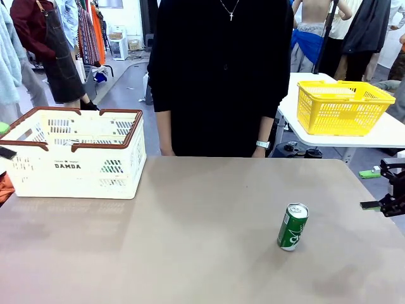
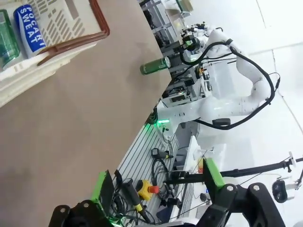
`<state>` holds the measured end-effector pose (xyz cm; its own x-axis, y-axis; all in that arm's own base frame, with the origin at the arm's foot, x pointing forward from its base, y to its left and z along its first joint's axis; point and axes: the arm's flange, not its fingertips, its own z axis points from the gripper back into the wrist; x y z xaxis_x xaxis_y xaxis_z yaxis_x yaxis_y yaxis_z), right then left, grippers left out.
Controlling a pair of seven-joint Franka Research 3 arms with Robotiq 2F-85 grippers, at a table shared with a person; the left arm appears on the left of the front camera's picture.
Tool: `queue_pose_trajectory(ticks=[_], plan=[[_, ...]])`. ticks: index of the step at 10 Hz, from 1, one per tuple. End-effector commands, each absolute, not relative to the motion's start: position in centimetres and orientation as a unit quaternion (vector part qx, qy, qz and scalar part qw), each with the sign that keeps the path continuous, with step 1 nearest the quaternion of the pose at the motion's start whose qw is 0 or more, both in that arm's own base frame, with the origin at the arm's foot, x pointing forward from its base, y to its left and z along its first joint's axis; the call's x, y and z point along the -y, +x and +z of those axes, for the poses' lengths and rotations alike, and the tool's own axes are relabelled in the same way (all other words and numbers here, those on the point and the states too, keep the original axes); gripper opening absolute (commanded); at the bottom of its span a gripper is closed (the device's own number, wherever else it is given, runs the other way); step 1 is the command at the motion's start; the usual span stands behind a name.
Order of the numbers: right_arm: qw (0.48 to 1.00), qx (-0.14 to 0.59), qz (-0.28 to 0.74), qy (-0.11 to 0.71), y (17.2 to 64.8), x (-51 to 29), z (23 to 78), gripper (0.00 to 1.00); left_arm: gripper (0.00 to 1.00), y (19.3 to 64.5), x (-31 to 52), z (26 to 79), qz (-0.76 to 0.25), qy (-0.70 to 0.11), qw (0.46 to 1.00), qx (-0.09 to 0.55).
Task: Place the drinks into the Shopping basket.
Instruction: Pick up one drink and place it into the Shopping basket.
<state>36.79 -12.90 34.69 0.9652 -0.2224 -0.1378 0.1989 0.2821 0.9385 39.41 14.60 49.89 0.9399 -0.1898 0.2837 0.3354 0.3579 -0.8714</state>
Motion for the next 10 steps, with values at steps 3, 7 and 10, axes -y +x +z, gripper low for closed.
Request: queue_pose_trajectory(ticks=[3, 7, 10], plan=[[0.801, 0.002, -0.135, 0.583, 36.66, 12.94, 35.31, 1.00, 1.00, 39.20, -14.58, 50.18, -0.148, -0.543, 0.823, 0.073], [0.801, 0.002, -0.135, 0.583, 36.66, 12.94, 35.31, 1.00, 1.00, 39.20, -14.58, 50.18, -0.148, -0.543, 0.823, 0.073], [0.801, 0.002, -0.135, 0.583, 36.66, 12.94, 35.31, 1.00, 1.00, 39.20, -14.58, 50.18, -0.148, -0.543, 0.823, 0.073]])
